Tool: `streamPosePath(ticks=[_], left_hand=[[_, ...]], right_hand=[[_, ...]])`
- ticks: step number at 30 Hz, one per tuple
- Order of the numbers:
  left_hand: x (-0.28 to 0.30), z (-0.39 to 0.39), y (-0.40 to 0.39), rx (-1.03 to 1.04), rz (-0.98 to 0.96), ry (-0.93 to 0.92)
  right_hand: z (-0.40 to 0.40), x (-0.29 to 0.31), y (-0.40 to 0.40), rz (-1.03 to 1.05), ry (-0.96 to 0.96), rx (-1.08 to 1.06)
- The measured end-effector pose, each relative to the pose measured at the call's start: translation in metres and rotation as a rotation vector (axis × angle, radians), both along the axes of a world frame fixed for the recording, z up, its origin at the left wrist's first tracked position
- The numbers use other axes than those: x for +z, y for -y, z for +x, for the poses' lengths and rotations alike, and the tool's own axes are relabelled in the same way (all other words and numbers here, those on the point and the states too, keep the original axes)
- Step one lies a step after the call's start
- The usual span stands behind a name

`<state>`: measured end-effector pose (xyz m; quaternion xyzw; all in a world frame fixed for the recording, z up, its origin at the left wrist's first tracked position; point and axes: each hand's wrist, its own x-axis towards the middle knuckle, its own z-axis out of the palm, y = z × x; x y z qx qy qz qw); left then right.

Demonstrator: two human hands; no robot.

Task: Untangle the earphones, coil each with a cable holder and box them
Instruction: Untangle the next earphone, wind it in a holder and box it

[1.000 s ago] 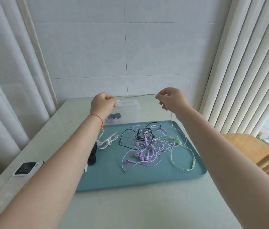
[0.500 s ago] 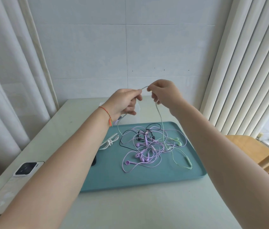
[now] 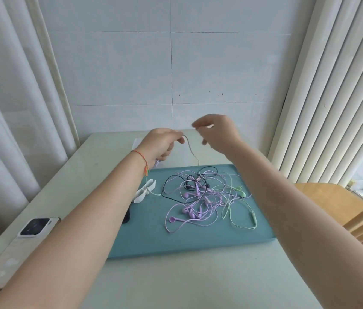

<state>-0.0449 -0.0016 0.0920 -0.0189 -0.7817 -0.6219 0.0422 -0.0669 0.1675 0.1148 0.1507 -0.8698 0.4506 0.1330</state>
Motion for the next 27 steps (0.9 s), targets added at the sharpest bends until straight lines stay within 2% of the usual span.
streamPosePath(ticks=[3, 6, 9, 13, 16, 18, 22, 25, 27], left_hand=[[0.001, 0.001, -0.005, -0.033, -0.023, -0.011], [0.0, 0.001, -0.004, -0.046, -0.044, -0.004], [-0.004, 0.0, 0.001, -0.05, -0.038, 0.023], [-0.013, -0.002, 0.013, -0.031, 0.037, 0.046], [-0.02, -0.004, 0.02, -0.013, 0.098, 0.067], [-0.025, -0.006, 0.02, 0.001, 0.104, 0.072], [-0.033, -0.009, 0.014, 0.002, 0.078, 0.087], [-0.038, -0.01, 0.009, -0.001, 0.078, 0.09], [-0.043, -0.014, 0.009, 0.032, 0.082, 0.075]], right_hand=[[0.008, -0.001, 0.012, -0.002, 0.057, 0.192], [0.007, -0.006, 0.014, 0.069, 0.07, 0.199], [-0.001, -0.011, 0.006, 0.051, 0.067, 0.093], [-0.023, -0.023, -0.017, -0.076, 0.057, -0.238], [-0.035, -0.035, -0.034, -0.027, 0.162, -0.343], [-0.031, -0.039, -0.032, 0.043, 0.225, -0.288], [-0.009, -0.032, -0.003, 0.058, 0.126, -0.075], [0.005, -0.028, 0.017, 0.012, 0.155, 0.134], [0.004, -0.028, 0.025, -0.058, 0.19, 0.176]])
